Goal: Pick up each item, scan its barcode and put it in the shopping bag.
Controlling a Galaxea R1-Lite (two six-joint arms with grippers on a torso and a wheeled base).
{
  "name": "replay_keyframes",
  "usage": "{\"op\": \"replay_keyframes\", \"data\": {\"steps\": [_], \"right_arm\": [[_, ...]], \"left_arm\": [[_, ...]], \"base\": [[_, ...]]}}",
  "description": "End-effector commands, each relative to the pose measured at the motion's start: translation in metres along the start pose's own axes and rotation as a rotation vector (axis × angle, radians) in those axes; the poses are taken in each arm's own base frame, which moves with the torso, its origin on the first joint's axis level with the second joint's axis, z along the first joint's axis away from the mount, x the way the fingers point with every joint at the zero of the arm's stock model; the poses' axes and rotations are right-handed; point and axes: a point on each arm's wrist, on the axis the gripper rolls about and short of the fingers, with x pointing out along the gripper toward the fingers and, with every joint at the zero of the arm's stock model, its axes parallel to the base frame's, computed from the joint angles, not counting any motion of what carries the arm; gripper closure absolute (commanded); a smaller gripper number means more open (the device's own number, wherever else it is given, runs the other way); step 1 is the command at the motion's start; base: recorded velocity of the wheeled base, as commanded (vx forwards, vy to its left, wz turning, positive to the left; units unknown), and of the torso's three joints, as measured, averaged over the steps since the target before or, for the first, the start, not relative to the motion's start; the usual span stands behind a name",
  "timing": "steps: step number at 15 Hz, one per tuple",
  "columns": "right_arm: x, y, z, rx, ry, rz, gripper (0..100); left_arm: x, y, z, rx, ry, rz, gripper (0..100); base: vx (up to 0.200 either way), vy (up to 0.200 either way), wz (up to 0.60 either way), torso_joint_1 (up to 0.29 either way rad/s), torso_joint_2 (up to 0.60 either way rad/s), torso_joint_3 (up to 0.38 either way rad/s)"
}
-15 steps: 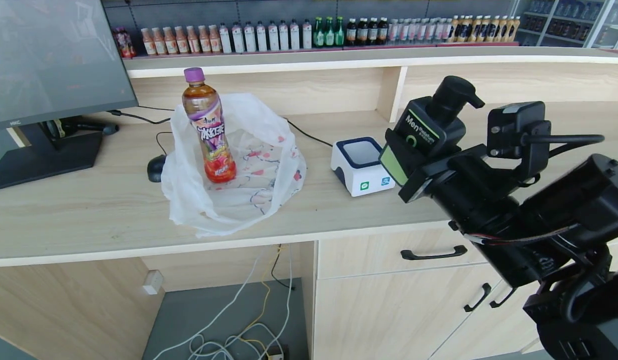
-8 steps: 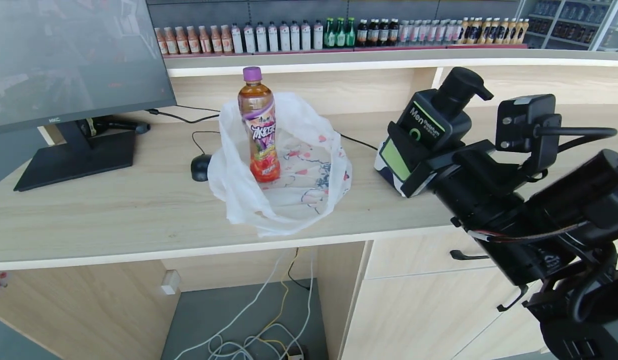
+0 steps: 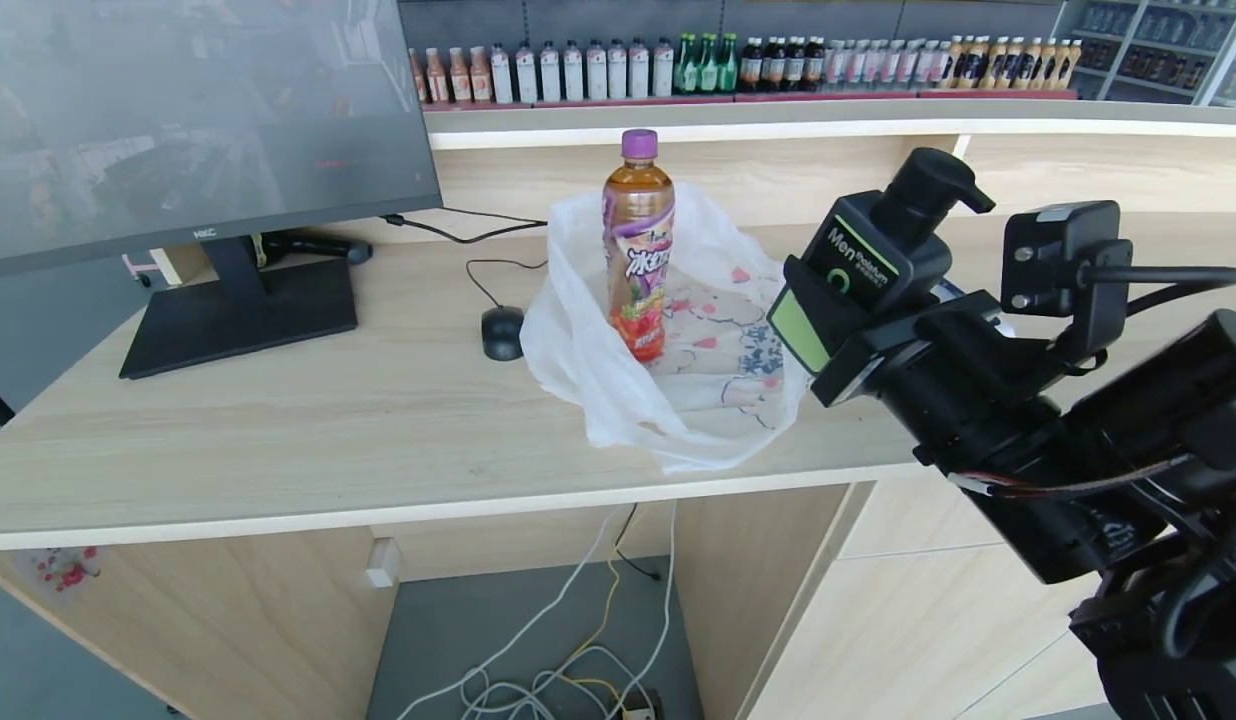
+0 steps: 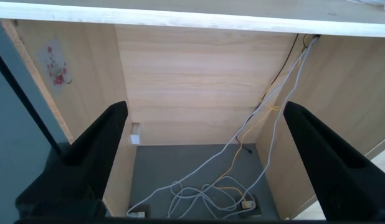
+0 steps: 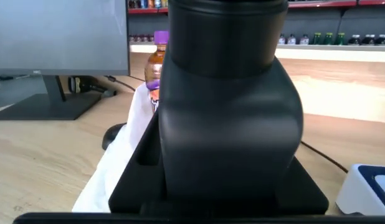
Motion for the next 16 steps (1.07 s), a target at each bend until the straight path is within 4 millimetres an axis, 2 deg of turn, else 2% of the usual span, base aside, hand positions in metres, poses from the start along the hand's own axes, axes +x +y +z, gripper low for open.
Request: {"op": "replay_keyframes", "data": {"steps": [1, 4, 6, 8, 9, 13, 16], "right_arm": [[0.000, 0.000, -0.003, -0.002, 0.008, 0.000, 100], [0.008, 0.002, -0.009, -0.004, 0.011, -0.005, 100], [0.012, 0.004, -0.022, -0.011, 0.050, -0.026, 100], [0.020, 0.006, -0.024, -0.016, 0.080, -0.022, 100], [0.036, 0.006, -0.017, -0.020, 0.095, -0.026, 100], [0.071, 0.001, -0.003, -0.036, 0.148, -0.041, 100], [0.092, -0.017, -0.015, -0.057, 0.178, -0.091, 100]], "left_arm": [[0.000, 0.000, 0.000, 0.000, 0.000, 0.000, 0], [0.000, 0.000, 0.000, 0.000, 0.000, 0.000, 0], [0.000, 0.000, 0.000, 0.000, 0.000, 0.000, 0], [0.000, 0.000, 0.000, 0.000, 0.000, 0.000, 0], [0.000, 0.000, 0.000, 0.000, 0.000, 0.000, 0], [0.000, 0.000, 0.000, 0.000, 0.000, 0.000, 0], [0.000, 0.000, 0.000, 0.000, 0.000, 0.000, 0]], "base": [[0.000, 0.000, 0.00, 0.000, 0.00, 0.000], [0.000, 0.000, 0.00, 0.000, 0.00, 0.000], [0.000, 0.000, 0.00, 0.000, 0.00, 0.000], [0.000, 0.000, 0.00, 0.000, 0.00, 0.000], [0.000, 0.000, 0.00, 0.000, 0.00, 0.000], [0.000, 0.000, 0.00, 0.000, 0.00, 0.000], [0.000, 0.000, 0.00, 0.000, 0.00, 0.000]]}}
